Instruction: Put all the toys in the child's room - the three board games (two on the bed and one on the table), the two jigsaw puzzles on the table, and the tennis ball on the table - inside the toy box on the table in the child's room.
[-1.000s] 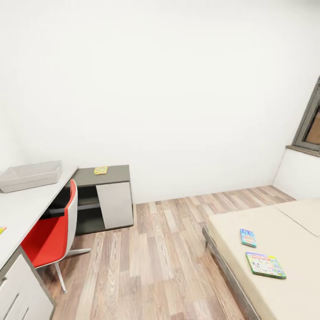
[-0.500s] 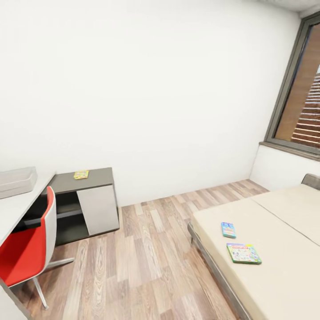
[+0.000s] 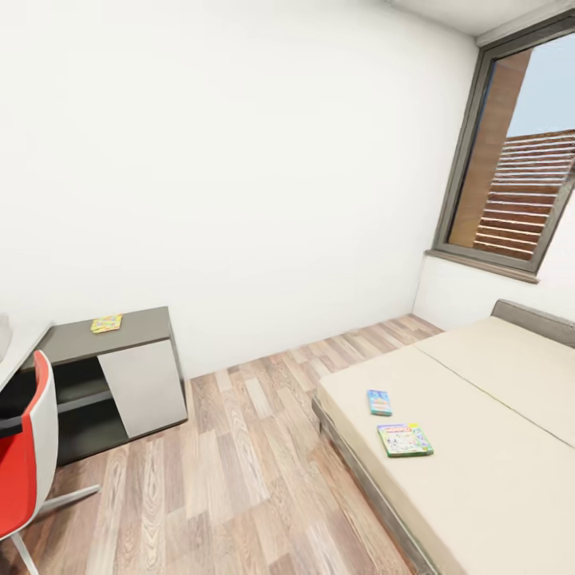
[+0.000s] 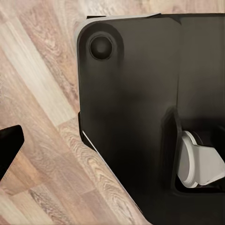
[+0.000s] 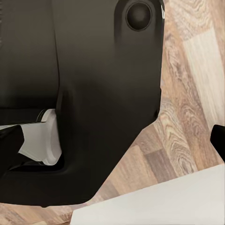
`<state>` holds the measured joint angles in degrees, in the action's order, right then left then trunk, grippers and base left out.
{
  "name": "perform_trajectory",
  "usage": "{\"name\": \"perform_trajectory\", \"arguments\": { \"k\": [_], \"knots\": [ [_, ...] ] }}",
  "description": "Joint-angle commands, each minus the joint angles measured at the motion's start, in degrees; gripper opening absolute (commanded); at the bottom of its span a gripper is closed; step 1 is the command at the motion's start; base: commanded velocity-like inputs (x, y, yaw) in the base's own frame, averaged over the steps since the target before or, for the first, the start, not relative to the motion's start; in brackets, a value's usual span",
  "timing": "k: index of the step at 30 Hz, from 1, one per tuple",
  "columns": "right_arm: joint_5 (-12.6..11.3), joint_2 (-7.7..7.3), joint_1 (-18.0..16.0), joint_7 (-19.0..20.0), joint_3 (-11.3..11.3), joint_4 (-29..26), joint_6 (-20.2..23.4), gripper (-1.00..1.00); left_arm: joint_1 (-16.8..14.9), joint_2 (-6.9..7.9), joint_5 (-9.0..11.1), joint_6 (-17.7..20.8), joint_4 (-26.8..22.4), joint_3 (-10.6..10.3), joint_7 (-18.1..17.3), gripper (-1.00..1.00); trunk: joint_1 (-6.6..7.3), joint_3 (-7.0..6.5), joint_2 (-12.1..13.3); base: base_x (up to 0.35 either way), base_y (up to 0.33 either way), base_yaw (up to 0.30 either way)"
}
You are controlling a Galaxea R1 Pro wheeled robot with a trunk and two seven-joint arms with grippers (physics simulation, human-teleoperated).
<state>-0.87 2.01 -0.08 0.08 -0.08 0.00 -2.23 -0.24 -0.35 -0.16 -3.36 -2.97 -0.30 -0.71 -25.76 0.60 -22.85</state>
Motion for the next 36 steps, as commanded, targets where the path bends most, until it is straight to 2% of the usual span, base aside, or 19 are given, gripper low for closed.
{"name": "perform_trajectory", "arguments": {
  "k": [1,18,36],
  "knots": [
    [-0.10,0.01,-0.01,0.01,-0.02,0.00,-0.16,1.00,-0.02,0.00,-0.02,-0.18,0.02,0.00,-0.08,1.00,-0.03,0.06,-0.07,0.000,0.000,-0.262],
    [-0.10,0.13,-0.01,0.01,-0.02,0.00,-0.23,1.00,-0.02,0.09,-0.02,-0.15,0.01,0.03,-0.02,1.00,-0.03,0.06,-0.07,0.000,0.000,-0.257],
    [-0.01,0.41,-0.01,0.00,-0.01,0.00,-0.20,1.00,-0.02,0.10,-0.08,-0.24,-0.01,-0.07,-0.04,1.00,-0.03,0.06,-0.07,0.000,0.000,-0.038]
  ]
}}
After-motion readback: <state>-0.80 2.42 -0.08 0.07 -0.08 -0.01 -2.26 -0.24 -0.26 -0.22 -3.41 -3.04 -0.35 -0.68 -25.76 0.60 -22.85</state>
